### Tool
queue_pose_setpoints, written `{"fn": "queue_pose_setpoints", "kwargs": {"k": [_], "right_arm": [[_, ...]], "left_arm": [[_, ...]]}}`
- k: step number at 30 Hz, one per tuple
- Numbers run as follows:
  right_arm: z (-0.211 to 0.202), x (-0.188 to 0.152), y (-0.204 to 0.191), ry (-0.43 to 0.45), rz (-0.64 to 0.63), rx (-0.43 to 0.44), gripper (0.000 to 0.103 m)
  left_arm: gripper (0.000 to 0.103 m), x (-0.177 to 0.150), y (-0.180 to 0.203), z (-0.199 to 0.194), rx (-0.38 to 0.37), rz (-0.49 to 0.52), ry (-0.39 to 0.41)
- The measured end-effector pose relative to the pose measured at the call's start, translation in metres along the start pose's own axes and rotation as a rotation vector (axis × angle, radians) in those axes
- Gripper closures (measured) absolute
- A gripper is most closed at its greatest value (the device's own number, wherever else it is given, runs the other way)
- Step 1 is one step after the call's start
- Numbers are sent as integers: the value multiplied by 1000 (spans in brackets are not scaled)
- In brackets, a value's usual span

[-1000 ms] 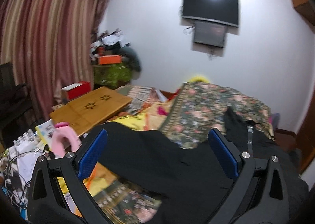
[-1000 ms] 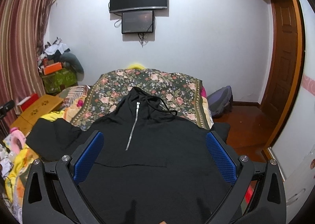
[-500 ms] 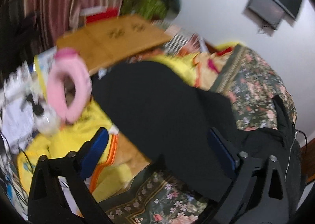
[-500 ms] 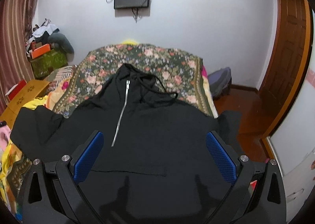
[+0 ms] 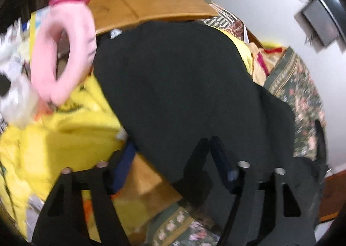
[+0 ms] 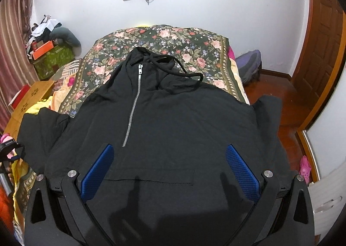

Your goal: Fold large clothes

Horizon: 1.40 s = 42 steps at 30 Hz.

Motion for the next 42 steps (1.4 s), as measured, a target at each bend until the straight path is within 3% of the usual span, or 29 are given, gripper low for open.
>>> {"fn": "queue_pose_setpoints", "kwargs": {"k": [1, 5, 8, 14, 20, 27, 34, 38, 42], "right_arm": [[0, 1, 0, -1, 1, -4, 0], [-1, 2, 0, -3, -13, -22, 0], [-3, 2, -1, -4, -23, -21, 0], [-11, 4, -2, 18, -42, -21, 0], [-21, 3, 0, 46, -72, -30, 0], [-30, 1, 9, 76, -95, -37, 0], [-36, -4, 24, 92, -80, -31, 0], [-37, -8, 33, 93, -77, -33, 0], [-36, -12, 40, 81, -78, -36, 0]], "left_arm": [[63, 2, 1, 2, 31, 29, 5], [90, 2, 18, -9, 133, 157, 63], [93, 5, 29, -28, 157, 197, 121], [95, 19, 63, -77, 93, 240, 238], [97, 14, 128, -125, -15, 350, 329], [98, -20, 218, -174, -192, 468, 376], [98, -80, 305, -195, -367, 632, 309], [98, -123, 345, -183, -439, 719, 198], [98, -171, 366, -156, -447, 814, 59]]}}
Point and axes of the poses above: each gripper's, at about its wrist camera, not at the fingertips, and z roughly the way its jaws point, y to its right, x to its top, the point moved 3 cm from there along z, roughly the way its jaws point, and after that the axes turned 3 degrees about -y, right-handed, at the moved point
